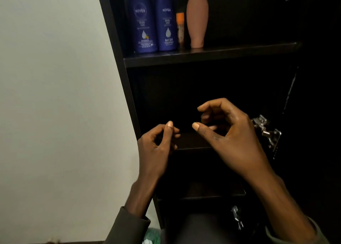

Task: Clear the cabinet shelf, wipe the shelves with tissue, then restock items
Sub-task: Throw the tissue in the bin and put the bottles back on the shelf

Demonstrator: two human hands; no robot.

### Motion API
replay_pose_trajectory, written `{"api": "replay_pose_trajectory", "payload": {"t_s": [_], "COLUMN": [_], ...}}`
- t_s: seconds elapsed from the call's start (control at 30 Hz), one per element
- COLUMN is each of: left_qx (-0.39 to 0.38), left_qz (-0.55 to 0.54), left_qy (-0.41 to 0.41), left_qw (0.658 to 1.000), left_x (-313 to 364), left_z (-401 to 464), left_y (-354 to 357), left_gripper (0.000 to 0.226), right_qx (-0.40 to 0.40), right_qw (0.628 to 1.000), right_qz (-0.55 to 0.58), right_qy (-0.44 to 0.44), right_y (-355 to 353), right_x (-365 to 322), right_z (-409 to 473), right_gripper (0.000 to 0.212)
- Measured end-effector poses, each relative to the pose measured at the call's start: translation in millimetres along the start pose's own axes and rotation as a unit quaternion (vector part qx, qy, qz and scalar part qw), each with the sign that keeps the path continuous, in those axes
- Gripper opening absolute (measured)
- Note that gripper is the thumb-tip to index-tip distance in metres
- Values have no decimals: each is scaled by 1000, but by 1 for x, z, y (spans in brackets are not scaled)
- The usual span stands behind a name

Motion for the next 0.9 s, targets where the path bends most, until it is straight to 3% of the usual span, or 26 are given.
{"api": "replay_pose_trajectory", "payload": {"t_s": [0.27, 0.5, 0.9], "left_qx": [7, 61, -114], "left_qz": [53, 96, 258], "left_qy": [-91, -122, -205], "left_qw": [994, 986, 937], "left_x": [-82, -153, -261], "left_z": [-59, -119, -205], "left_y": [-20, -41, -35], "left_gripper": [31, 34, 41], "right_qx": [-59, -91, -195], "right_qw": [982, 955, 884], "right_qz": [54, 11, -91], "right_qy": [170, 281, 415], "right_y": [33, 61, 104], "right_x": [83, 185, 312], "right_z": [-70, -145, -254], "right_gripper": [27, 28, 28]}}
Point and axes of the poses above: each hand's wrist, its own z-axis towards the middle knuckle, its own y-axis out of the palm, x = y × z, the point moved 7 cm from there along z, towards the middle knuckle, and after that the axes turned 7 degrees about x, right-handed, at the moved point
